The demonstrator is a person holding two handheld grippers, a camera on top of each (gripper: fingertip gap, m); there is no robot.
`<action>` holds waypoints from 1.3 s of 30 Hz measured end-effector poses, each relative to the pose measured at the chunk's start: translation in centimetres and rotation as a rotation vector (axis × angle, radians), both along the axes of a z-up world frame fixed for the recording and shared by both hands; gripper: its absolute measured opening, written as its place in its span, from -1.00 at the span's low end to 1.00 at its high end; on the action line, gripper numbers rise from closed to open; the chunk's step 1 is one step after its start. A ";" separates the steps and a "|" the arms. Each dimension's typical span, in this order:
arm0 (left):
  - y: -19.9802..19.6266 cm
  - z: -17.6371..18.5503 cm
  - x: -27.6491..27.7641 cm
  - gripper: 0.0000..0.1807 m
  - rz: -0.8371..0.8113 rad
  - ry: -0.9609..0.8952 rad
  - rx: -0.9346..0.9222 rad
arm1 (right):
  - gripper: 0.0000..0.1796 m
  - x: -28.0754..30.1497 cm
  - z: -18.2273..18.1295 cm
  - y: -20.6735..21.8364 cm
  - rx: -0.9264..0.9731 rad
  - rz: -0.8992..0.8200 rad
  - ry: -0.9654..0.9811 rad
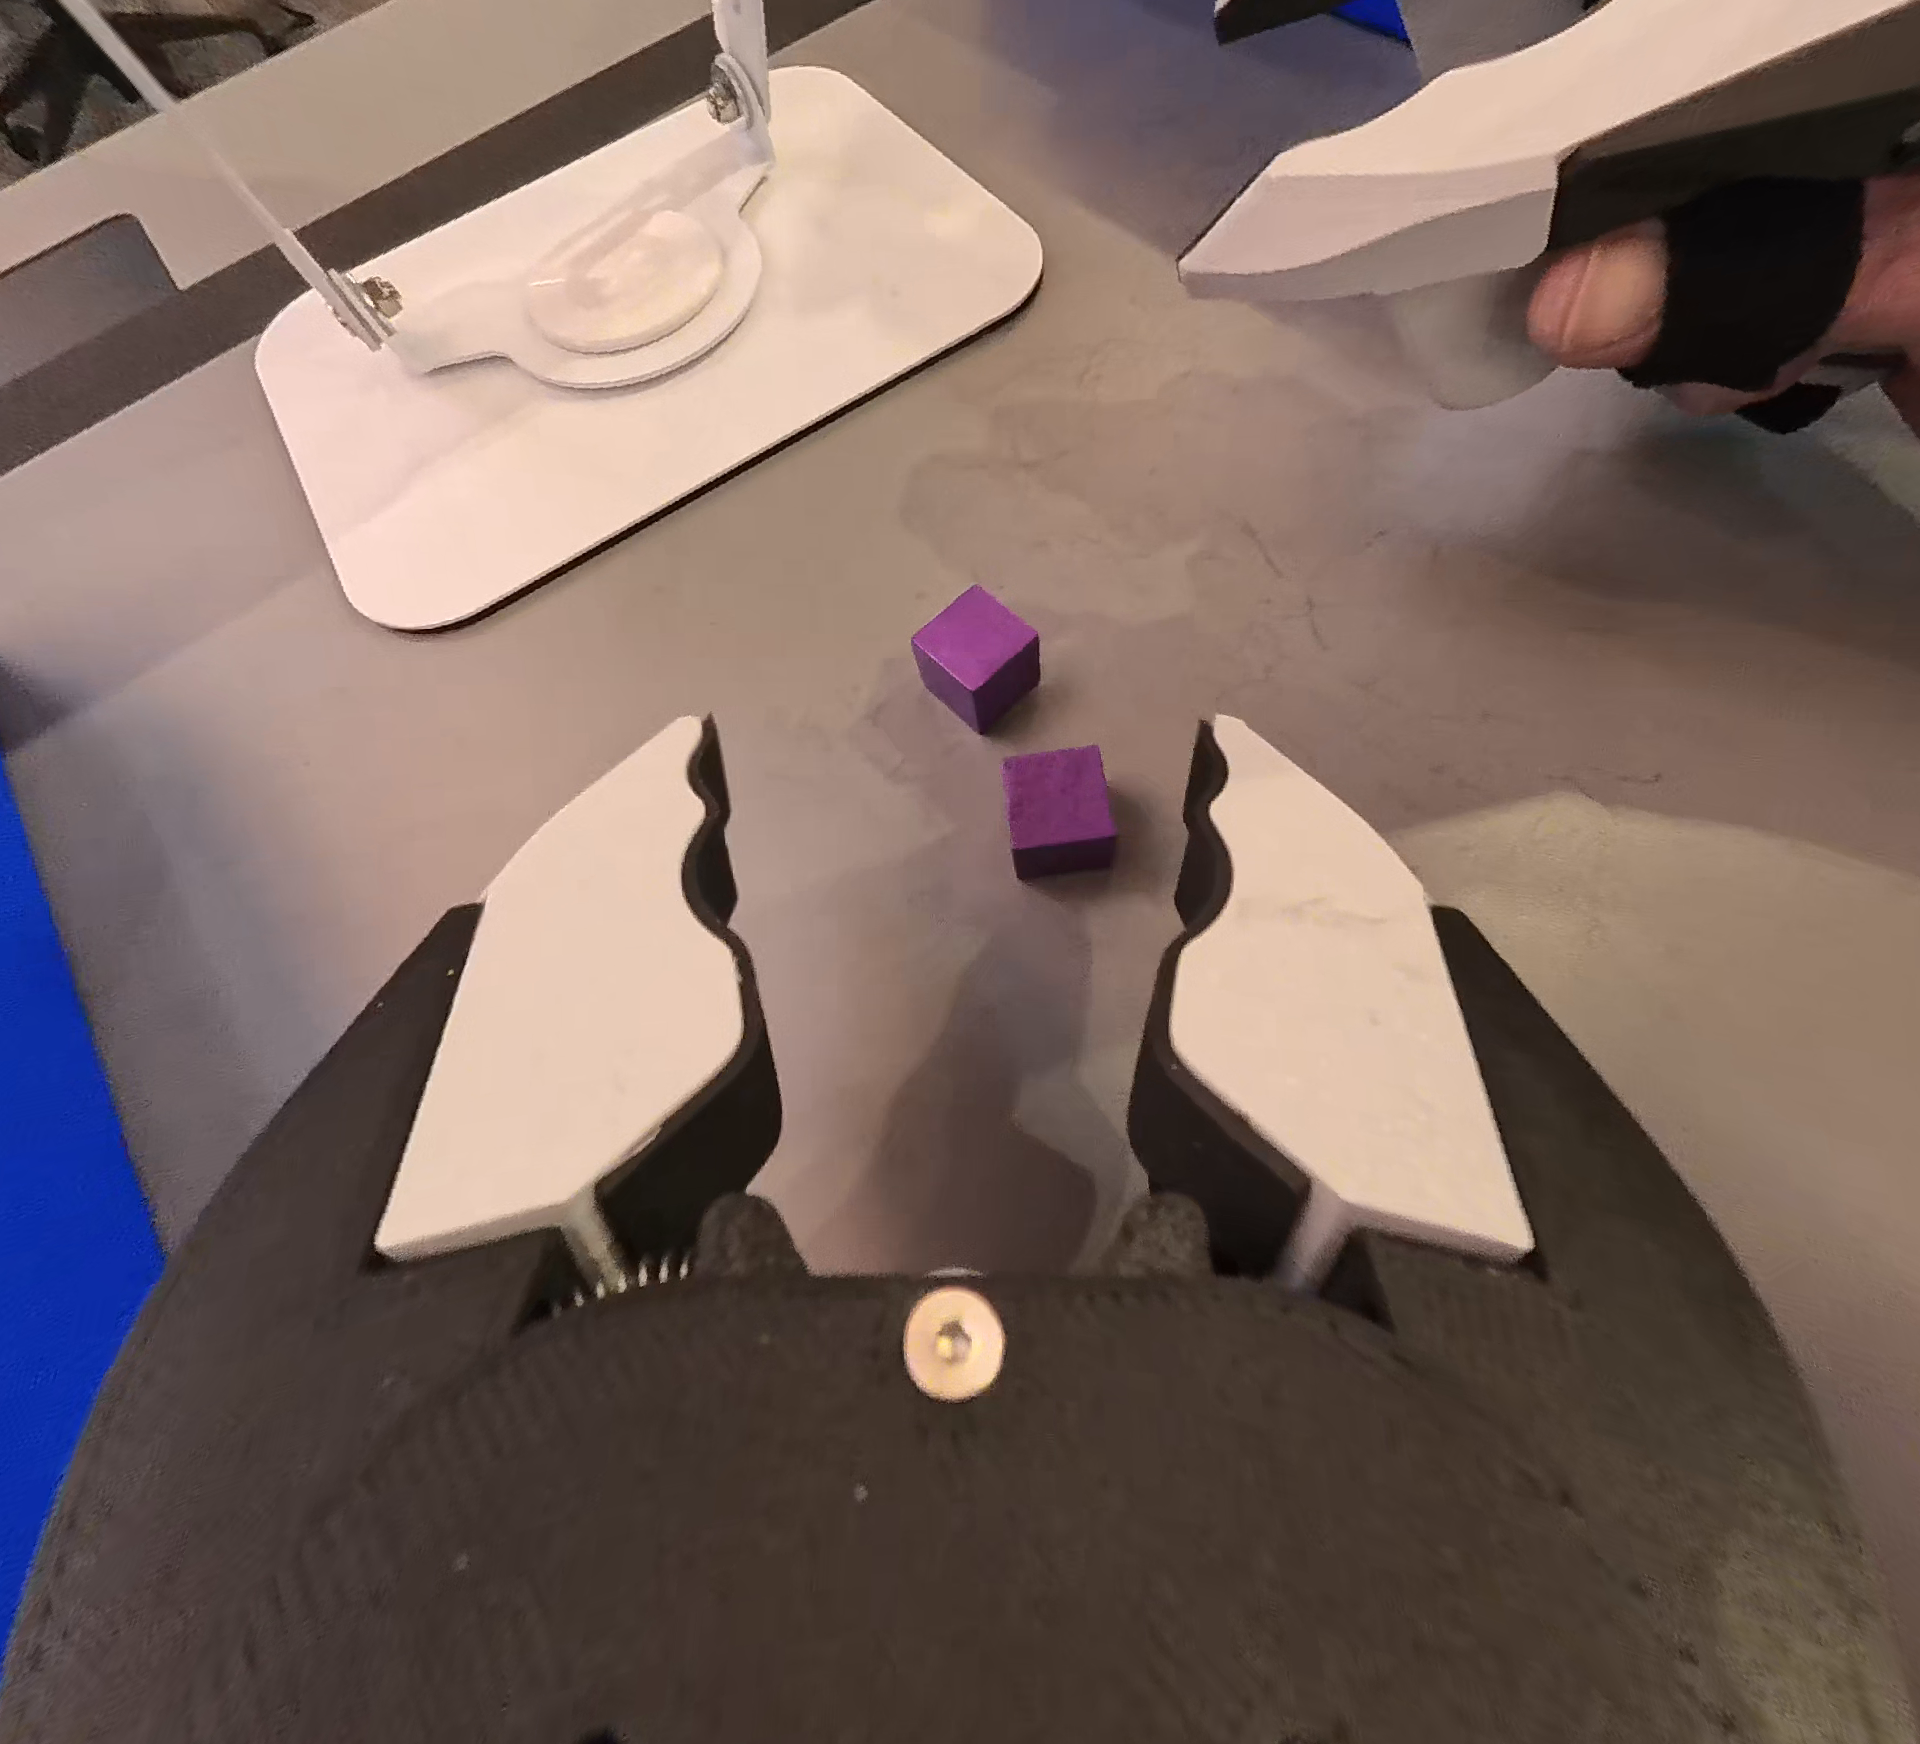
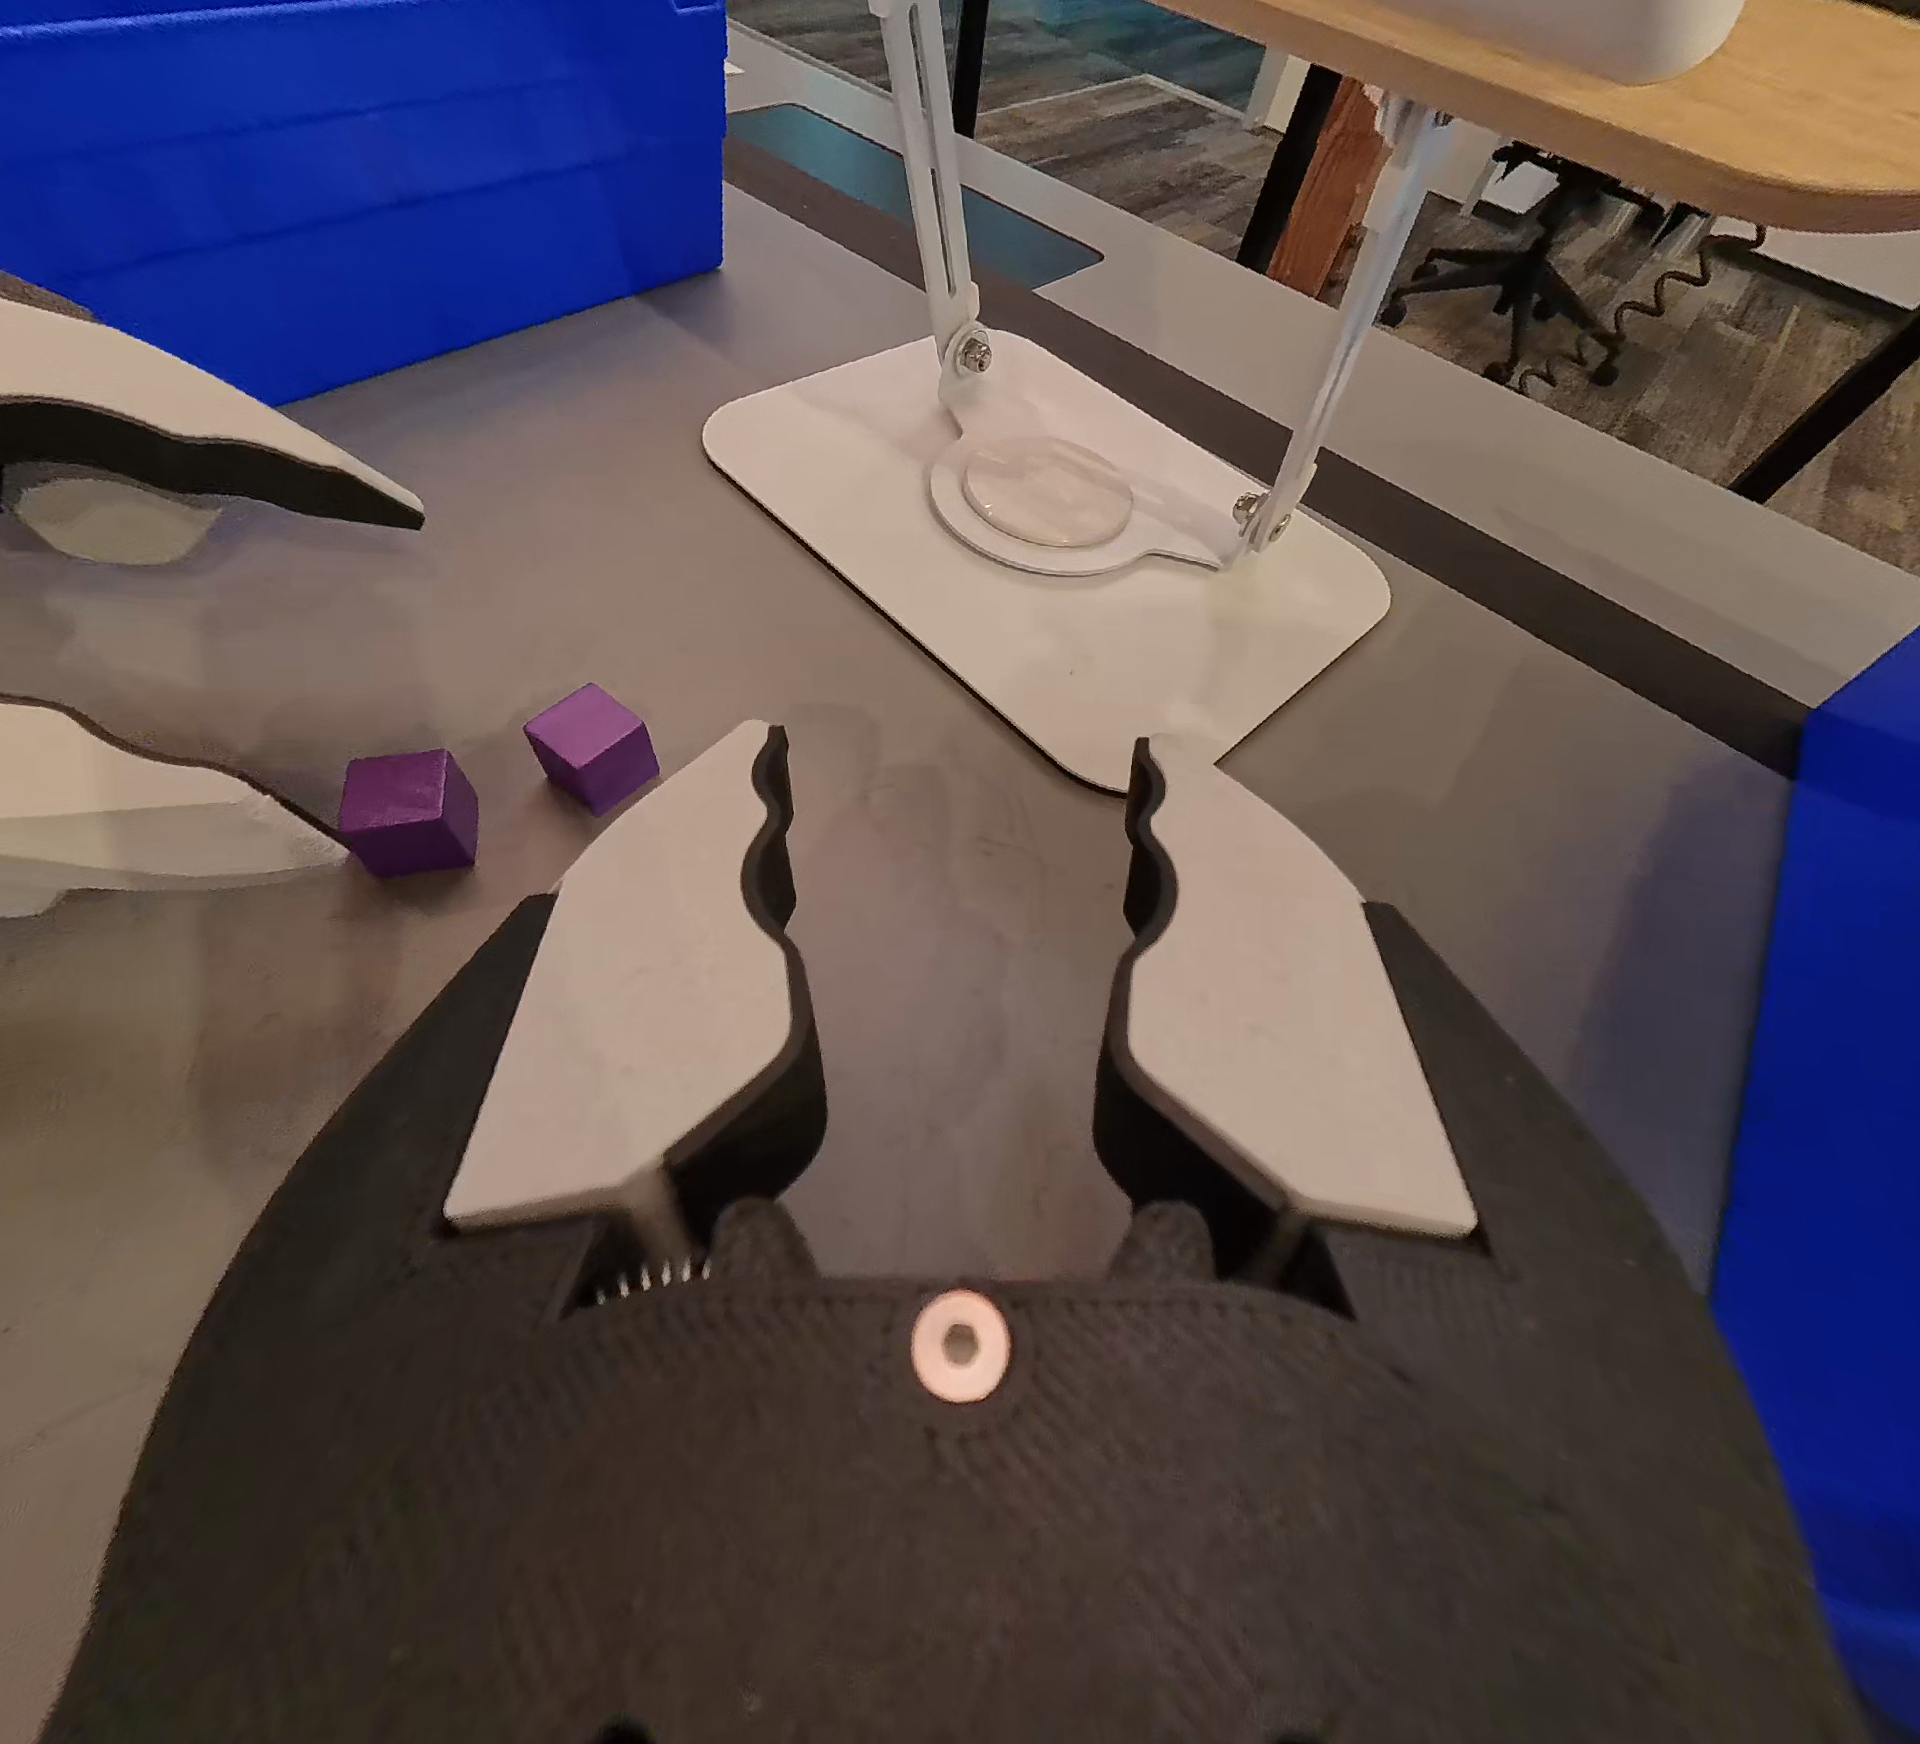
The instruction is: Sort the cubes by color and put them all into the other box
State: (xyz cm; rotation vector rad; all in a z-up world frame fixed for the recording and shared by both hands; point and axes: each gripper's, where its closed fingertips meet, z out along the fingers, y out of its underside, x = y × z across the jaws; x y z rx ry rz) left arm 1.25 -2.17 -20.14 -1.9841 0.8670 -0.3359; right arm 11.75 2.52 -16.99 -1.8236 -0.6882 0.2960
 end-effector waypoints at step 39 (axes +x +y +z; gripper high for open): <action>-6.3 15.1 4.7 -0.76 -0.580 -1.267 -0.472 | -0.71 -8.4 11.0 -9.4 0.610 0.530 -0.142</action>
